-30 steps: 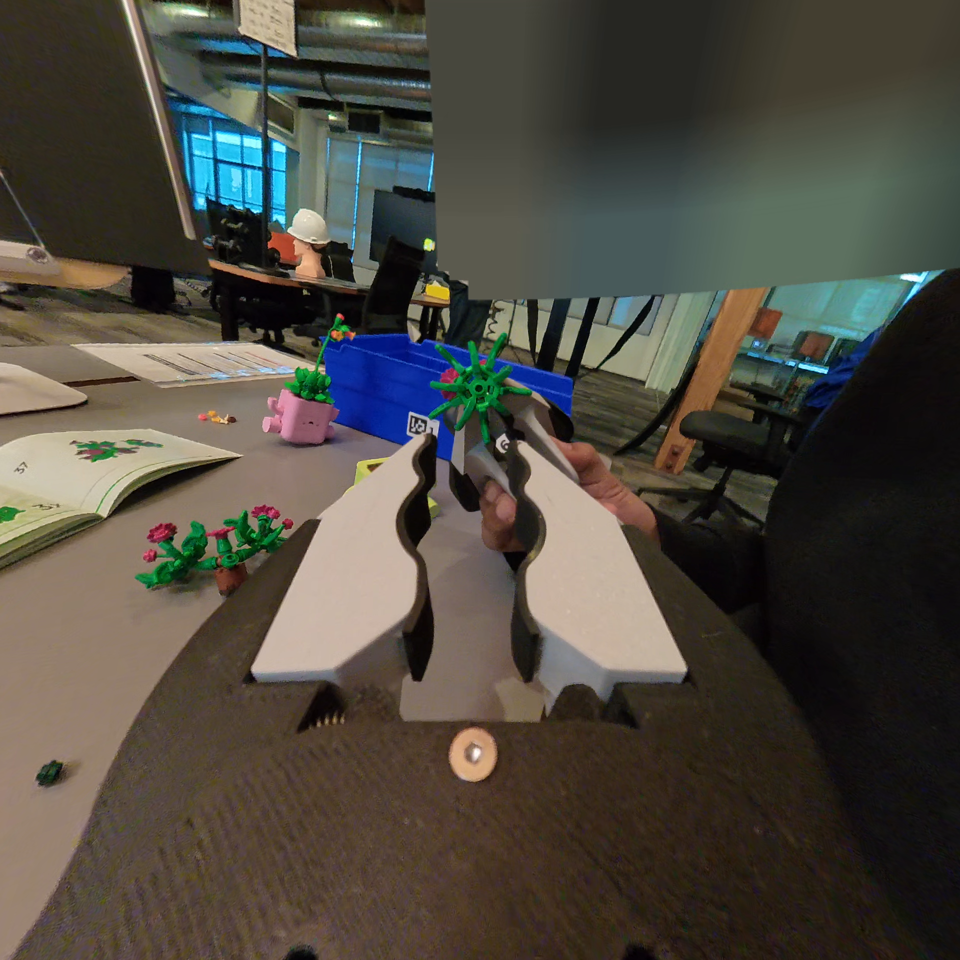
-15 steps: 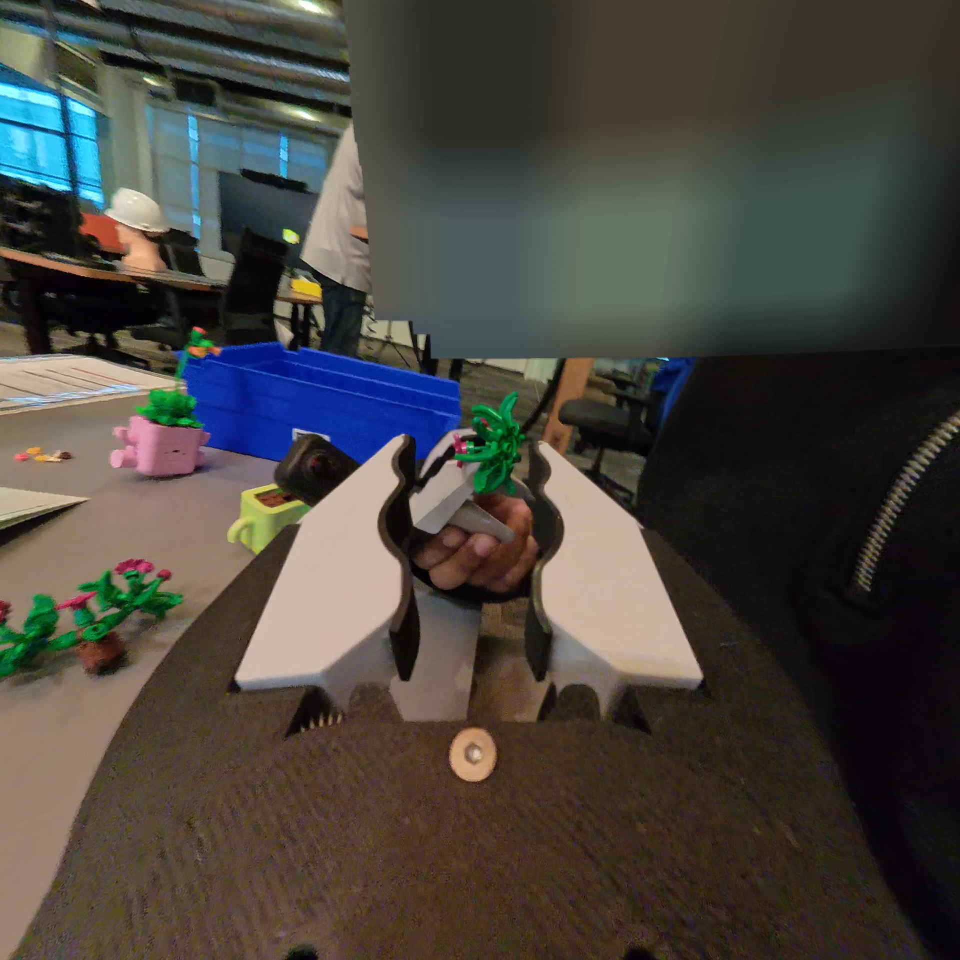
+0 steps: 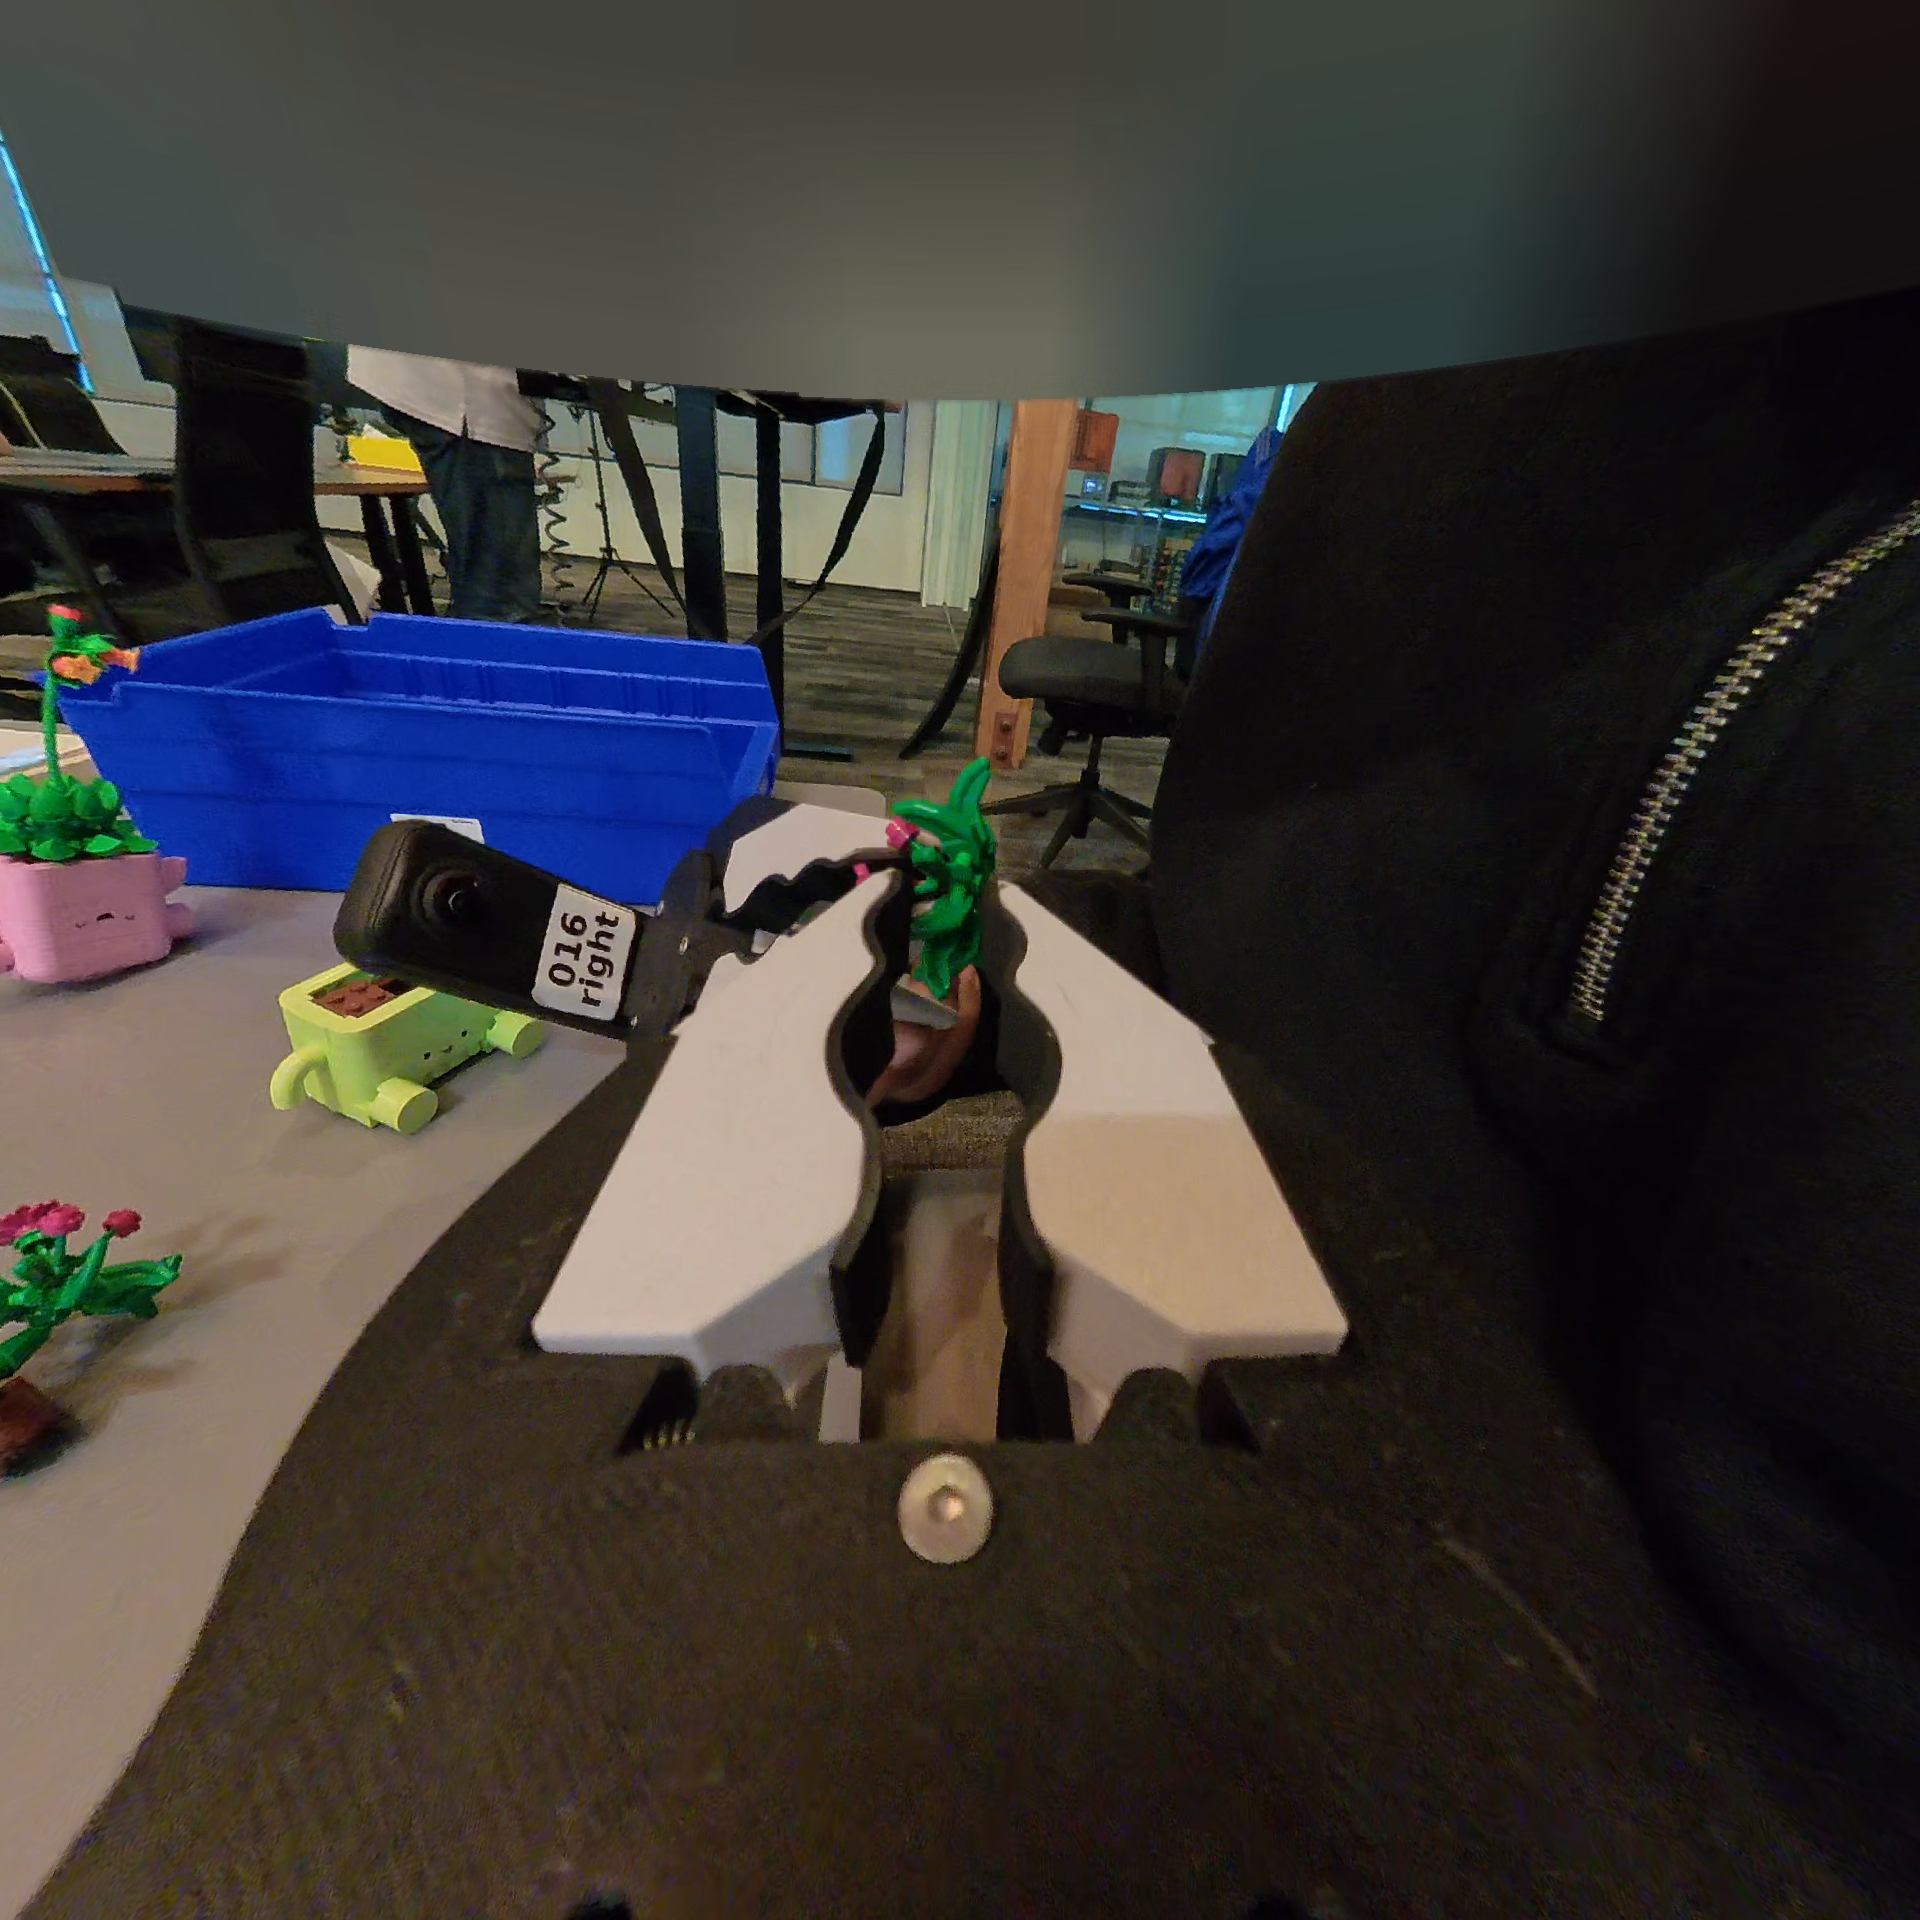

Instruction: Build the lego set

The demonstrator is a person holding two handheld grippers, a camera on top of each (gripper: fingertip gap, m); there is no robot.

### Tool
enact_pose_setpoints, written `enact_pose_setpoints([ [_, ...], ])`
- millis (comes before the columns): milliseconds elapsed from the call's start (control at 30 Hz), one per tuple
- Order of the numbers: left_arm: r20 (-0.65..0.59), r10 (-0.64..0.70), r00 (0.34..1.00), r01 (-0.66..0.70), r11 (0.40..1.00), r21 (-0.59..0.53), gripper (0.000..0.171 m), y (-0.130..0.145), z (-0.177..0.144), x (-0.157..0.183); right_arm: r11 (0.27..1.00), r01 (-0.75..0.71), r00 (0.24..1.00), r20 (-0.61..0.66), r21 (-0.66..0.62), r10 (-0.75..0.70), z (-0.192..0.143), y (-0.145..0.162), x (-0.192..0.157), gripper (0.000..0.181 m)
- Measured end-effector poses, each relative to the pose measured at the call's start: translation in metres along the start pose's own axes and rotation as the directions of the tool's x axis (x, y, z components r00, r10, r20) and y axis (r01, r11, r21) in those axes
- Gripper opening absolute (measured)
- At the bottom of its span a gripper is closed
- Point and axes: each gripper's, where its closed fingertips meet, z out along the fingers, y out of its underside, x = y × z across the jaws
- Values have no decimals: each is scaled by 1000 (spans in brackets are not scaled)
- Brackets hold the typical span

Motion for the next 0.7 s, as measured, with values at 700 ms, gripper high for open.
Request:
enact_pose_setpoints([
  [700, 54, -74, 996, 76, 996, -45, 4, 10, -6, -15, 998, 24, 992, -125, 66, -15, -10, -14, 15, 5],
])
